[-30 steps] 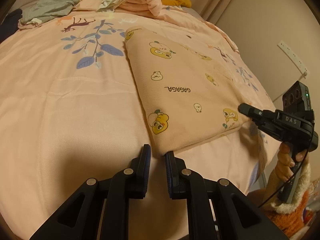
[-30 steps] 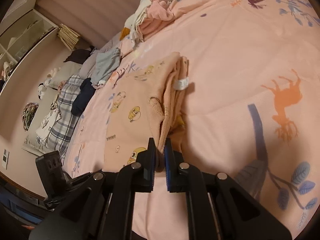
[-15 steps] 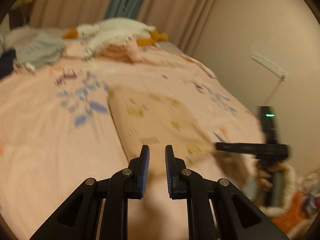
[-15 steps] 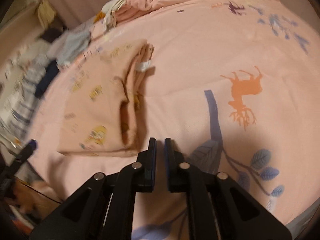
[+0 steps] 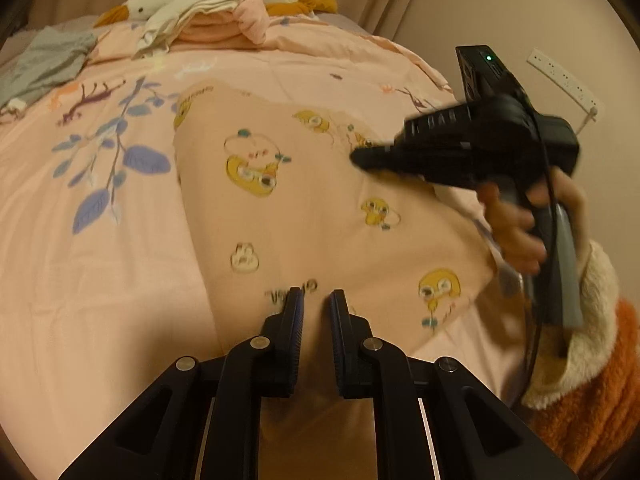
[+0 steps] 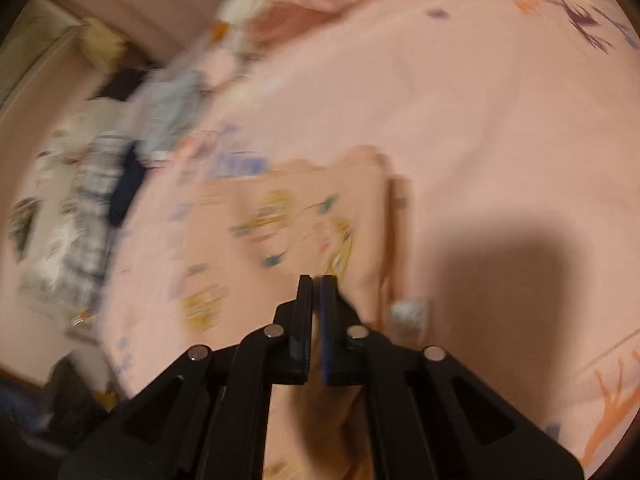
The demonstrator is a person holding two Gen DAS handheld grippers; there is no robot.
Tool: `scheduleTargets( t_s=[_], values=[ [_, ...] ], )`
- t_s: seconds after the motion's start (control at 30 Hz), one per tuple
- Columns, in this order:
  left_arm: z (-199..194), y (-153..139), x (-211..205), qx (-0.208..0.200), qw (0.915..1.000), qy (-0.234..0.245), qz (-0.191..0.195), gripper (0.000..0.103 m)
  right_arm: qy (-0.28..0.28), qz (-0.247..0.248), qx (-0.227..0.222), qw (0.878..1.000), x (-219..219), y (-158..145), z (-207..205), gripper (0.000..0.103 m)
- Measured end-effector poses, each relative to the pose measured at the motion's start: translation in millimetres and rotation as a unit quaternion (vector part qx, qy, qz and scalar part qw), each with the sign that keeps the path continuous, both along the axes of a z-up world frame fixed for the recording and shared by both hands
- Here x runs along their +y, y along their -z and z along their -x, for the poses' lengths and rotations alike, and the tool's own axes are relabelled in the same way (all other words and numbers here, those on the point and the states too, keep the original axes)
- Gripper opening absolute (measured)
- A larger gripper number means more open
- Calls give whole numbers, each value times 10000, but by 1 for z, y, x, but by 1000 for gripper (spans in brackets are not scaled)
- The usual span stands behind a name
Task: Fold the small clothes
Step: 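Grasp the folded top's edge with the right tool and straighten it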
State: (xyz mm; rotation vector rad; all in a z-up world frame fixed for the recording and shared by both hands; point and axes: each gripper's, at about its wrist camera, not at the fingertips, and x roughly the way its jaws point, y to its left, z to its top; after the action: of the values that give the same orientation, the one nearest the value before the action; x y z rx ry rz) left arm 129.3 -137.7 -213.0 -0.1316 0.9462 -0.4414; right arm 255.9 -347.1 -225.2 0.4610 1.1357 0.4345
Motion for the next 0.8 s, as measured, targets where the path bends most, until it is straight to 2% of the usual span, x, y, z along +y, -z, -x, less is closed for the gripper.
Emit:
scheduleTargets(
  t_s=[0.07, 0.17, 0.23, 0.3, 0.37, 0.5, 0.6, 0.67, 0.7, 0.73, 0.8],
  values=[
    [3, 1, 2, -1, 10000, 17, 21, 11, 328, -18, 18, 9995, -8, -3, -3, 0],
    [9, -5, 5, -3, 10000, 26, -15, 11, 702, 302, -226, 9968, -15, -16, 6, 0],
    [15, -15, 11, -115, 9999, 11, -53, 11, 708, 50, -227, 9972, -18, -19, 8, 9],
    [16, -29, 15, -414, 9991, -57, -33, 11, 727, -29, -244, 9970, -19, -27, 18, 10],
    [5, -49, 20, -760, 9966, -275, -137, 11, 708, -148, -512, 9961, -18, -37, 27, 10],
    [-41, -62, 21, -868, 9941, -557, -333, 11, 371, -361, -687, 9963, -3, -40, 34, 9],
    [-82, -51, 22, -668, 9951, -716, -169, 11, 165, 197, -614, 9978, 8, -29, 36, 9],
    [-100, -30, 28, -413, 9949, -908, -117, 11, 88, 519, -497, 9974, 13, -19, 35, 5],
    [-99, -19, 31, -269, 9942, -1027, -170, 11, 81, 717, -458, 9963, 14, -16, 36, 0],
    [-106, 0, 36, -26, 9930, -1169, -136, 11, 47, 833, -473, 9954, 13, -13, 36, 0],
    [-106, 8, 45, -10, 9911, -1306, 260, 10, 47, 779, -483, 9958, 8, -12, 37, 0]
  ],
)
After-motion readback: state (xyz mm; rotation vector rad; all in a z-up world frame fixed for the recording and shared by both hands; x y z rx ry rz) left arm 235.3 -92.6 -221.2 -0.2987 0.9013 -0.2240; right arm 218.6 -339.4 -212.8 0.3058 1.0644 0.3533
